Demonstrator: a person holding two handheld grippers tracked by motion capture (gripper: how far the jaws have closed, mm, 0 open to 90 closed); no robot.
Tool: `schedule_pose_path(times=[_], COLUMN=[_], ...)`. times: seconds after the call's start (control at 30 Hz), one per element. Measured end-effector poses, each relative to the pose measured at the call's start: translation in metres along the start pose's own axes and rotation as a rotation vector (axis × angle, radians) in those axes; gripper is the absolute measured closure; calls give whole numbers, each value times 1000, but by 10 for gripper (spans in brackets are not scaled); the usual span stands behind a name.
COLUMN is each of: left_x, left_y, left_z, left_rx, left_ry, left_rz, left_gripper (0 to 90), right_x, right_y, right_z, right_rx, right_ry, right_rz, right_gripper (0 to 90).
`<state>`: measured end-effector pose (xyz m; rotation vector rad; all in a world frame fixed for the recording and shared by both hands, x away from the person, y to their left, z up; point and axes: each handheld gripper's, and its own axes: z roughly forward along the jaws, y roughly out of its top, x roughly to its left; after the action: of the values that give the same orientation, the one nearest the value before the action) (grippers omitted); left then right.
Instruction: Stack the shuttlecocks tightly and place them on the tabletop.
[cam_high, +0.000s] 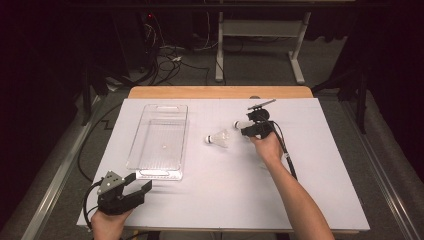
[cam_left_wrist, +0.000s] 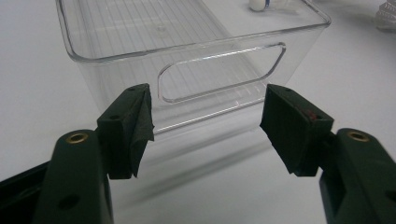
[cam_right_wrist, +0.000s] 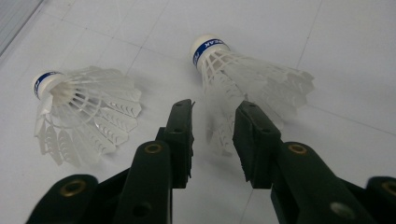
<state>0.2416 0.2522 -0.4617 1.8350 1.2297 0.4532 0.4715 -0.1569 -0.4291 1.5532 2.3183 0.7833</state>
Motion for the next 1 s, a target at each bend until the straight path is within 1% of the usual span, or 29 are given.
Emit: schedule_pose_path(times=[0.07,0.23,0.33,0.47,0.63,1.0], left_x=[0,0,0,0,0,0], left_y=[0,0,0,0,0,0], left_z=[0,0,0,1,1,1], left_rx=[0,0,3,4,5,4], left_ry=[0,-1,1,1,1,0], left_rz=[0,1,1,2,1,1], left_gripper=[347,347,347,347,346,347], right_x=[0,1,0,-2,-3,-3], right_y=[0,0,0,0,0,-1], right_z=[1,3,4,4,4,0], right_rx=[4,9,18,17,21,10], right_ry=[0,-7,3,11,18,19], right_rz=[1,-18,-12,-5,-17,-45], right_gripper=[722,797,846,887,900,900])
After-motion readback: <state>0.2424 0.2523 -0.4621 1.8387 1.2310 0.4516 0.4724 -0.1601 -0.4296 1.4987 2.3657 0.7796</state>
